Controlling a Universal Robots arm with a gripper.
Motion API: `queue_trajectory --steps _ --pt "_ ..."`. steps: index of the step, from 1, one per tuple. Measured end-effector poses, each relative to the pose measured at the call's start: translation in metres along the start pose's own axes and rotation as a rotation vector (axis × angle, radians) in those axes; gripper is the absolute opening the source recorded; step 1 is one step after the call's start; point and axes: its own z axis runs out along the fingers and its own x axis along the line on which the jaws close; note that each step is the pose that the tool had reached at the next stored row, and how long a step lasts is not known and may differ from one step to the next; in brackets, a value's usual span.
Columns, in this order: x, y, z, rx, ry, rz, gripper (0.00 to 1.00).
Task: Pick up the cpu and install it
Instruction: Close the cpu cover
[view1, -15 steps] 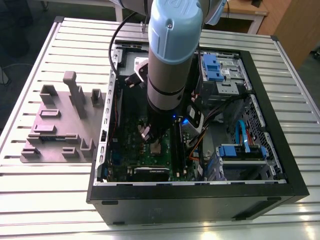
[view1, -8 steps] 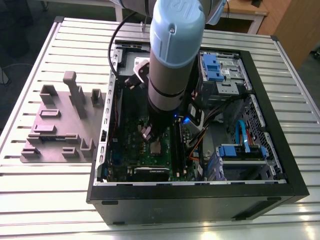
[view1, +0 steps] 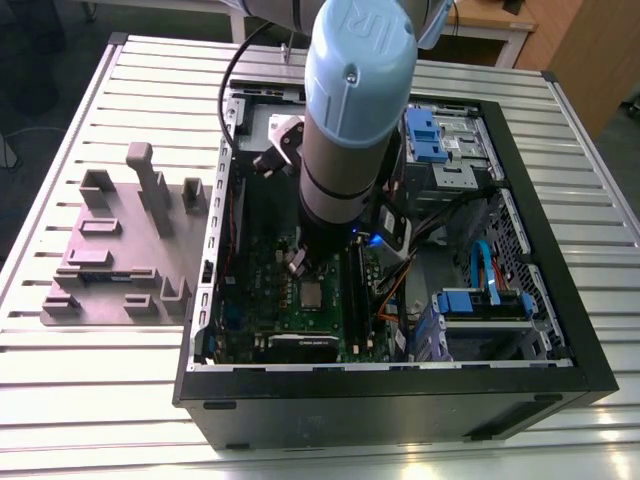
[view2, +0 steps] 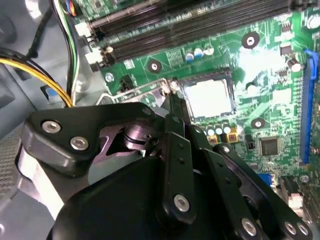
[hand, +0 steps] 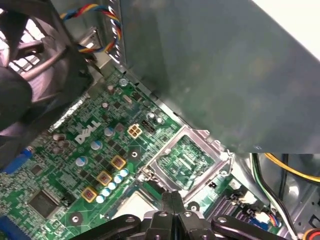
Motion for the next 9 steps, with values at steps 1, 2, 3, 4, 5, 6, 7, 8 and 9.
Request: queue_trajectory --steps 1,2,3,4,5,6,7,8,9 --pt "-0.0019 -0.0004 0.0005 0.0000 0.0000 0.000 0.10" --pt "-0.0044 -0.0005 0.0011 -0.0001 0.0000 0.000 0.10" --pt "-0.0063 -0.0008 0.0015 0.0000 0.0000 0.000 0.10" --pt "-0.0078 -0.0013 0.0018 -0.0002 0.0001 -0.001 0.10" --pt "-0.0081 -0.0016 0.0020 -0.0006 0.0007 -0.005 0.10" --pt "-0.0081 -0.0017 0.0023 -0.0025 0.0029 -0.019 0.10" --pt "-0.0081 -0.0017 0.0026 -0.0047 0.0059 -0.037 0.10" --pt "-0.0080 -0.0017 0.0028 -0.0070 0.0087 -0.055 0.10" --pt "-0.0080 -0.0018 0.0030 -0.0092 0.0118 -0.073 0.10"
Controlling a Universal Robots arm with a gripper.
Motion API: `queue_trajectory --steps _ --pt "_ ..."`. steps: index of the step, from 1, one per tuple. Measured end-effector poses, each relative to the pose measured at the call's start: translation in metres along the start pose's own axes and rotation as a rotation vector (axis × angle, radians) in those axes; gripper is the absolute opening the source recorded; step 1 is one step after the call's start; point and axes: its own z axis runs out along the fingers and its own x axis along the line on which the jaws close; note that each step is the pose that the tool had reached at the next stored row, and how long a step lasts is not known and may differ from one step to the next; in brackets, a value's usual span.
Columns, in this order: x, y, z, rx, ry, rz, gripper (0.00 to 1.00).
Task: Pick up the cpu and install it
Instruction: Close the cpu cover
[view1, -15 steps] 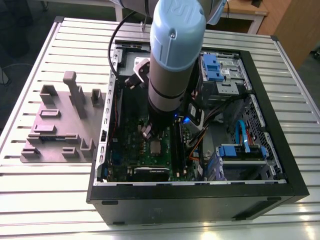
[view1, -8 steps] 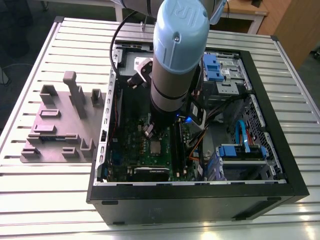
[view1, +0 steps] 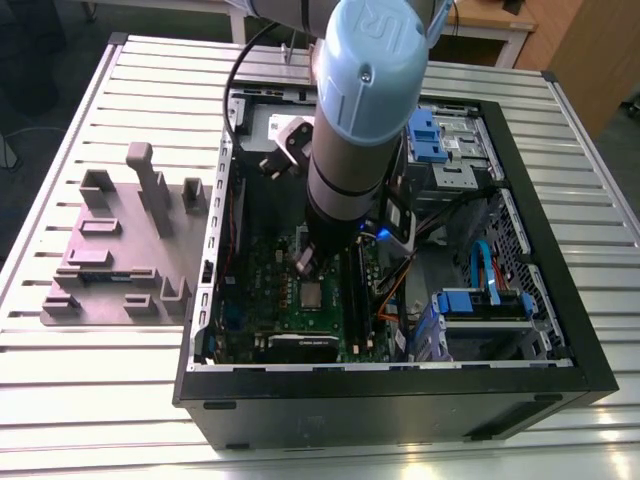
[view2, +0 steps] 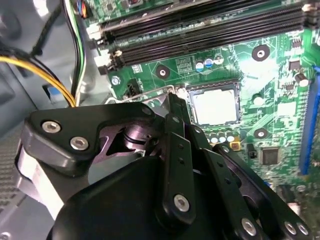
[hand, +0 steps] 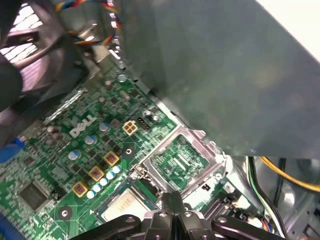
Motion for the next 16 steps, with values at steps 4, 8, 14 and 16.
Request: queue_trajectory --steps 4,8,14,16 --pt "-0.0002 -0.0005 0.0006 -0.0053 0.0070 -0.045 0.10" --pt "-0.0030 0.0010 0.0013 -0.0057 0.0070 -0.047 0.10" --pt "-0.0138 0.0026 0.0029 -0.0042 0.0087 -0.047 0.10" --pt "-0.0187 0.0037 0.0037 -0.0036 0.0093 -0.047 0.10"
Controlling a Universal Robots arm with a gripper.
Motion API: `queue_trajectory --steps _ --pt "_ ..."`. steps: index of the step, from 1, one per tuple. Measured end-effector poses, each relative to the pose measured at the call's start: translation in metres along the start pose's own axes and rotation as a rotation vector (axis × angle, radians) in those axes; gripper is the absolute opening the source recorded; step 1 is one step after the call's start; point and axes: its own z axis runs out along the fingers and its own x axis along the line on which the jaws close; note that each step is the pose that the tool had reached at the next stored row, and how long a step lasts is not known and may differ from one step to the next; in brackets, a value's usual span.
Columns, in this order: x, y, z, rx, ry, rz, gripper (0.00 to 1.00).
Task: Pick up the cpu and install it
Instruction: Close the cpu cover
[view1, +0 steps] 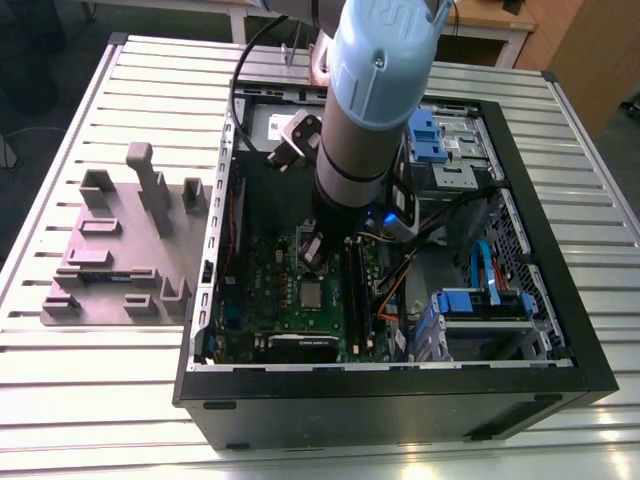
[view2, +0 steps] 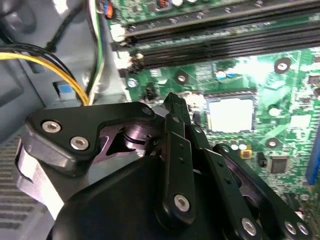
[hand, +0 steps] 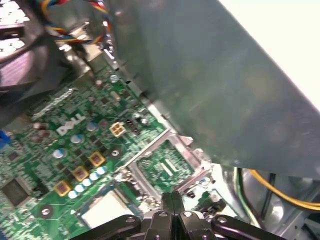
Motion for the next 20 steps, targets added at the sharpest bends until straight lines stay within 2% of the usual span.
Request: queue_trajectory --steps 6,14,20 --pt "-0.0132 0.0018 0.0020 0.0019 0.0019 0.000 0.10" --pt "-0.0192 -0.0013 0.0022 0.0021 0.0020 0.002 0.10" --pt "-0.0234 -0.0010 0.0028 0.0021 0.0018 0.002 0.10"
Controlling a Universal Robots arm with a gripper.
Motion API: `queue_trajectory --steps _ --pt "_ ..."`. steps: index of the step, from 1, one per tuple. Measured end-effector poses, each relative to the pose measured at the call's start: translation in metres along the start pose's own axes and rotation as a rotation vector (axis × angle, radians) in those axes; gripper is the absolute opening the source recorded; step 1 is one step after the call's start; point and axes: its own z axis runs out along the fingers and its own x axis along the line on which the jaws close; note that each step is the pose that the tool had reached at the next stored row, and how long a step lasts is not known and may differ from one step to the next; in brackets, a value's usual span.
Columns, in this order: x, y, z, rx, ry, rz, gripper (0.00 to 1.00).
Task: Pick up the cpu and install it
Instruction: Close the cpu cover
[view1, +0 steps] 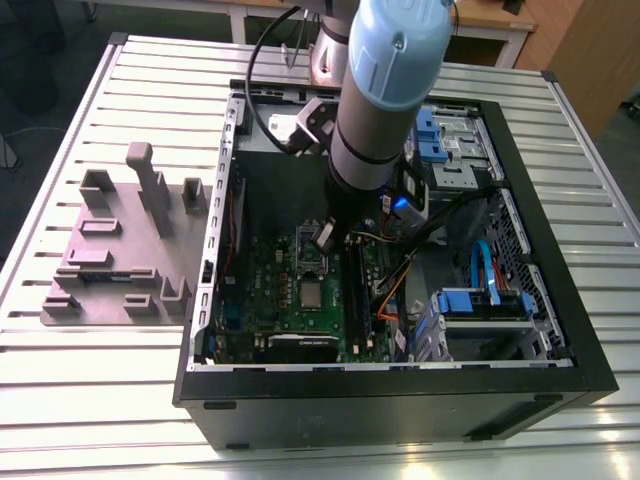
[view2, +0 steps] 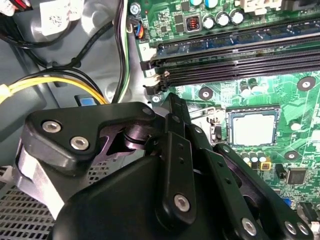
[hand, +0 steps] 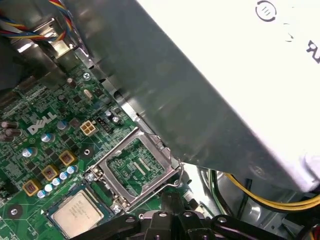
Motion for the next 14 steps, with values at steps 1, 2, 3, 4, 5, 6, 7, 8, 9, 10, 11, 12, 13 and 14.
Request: queue_trajectory --steps 1,2,3,4,5,6,7,8,9,10,11,12,13,14 --pt "-0.0004 -0.0002 0.0000 -0.0001 0.0001 0.000 0.10" --pt "-0.0008 -0.0006 0.0000 -0.0012 -0.0006 0.000 0.10" --pt "-0.0012 -0.0010 -0.0001 -0.0045 -0.0018 0.000 0.10" --pt "-0.0015 -0.0012 0.0000 -0.0124 -0.0069 0.001 0.10" --pt "-0.0015 -0.0013 -0.0001 -0.0237 -0.0164 0.000 0.10" --pt "-0.0016 -0.0014 0.0000 -0.0364 -0.0274 0.000 0.10" --pt "-0.0016 -0.0014 -0.0001 -0.0483 -0.0381 0.000 0.10" --pt "-0.0017 -0.0015 0.0000 -0.0564 -0.0459 0.000 0.10" --pt "-0.0017 -0.0014 -0.0001 -0.0574 -0.0471 0.000 0.10" --pt "-0.0017 -0.0014 0.0002 -0.0575 -0.0472 0.000 0.10" --pt "-0.0017 -0.0016 0.0005 -0.0576 -0.0473 0.000 0.10" --pt "-0.0019 -0.0018 0.0005 -0.0576 -0.0470 0.000 0.10" --pt "-0.0022 -0.0022 0.0006 -0.0576 -0.0470 0.000 0.10" --pt "-0.0026 -0.0025 0.0007 -0.0577 -0.0473 0.000 0.10"
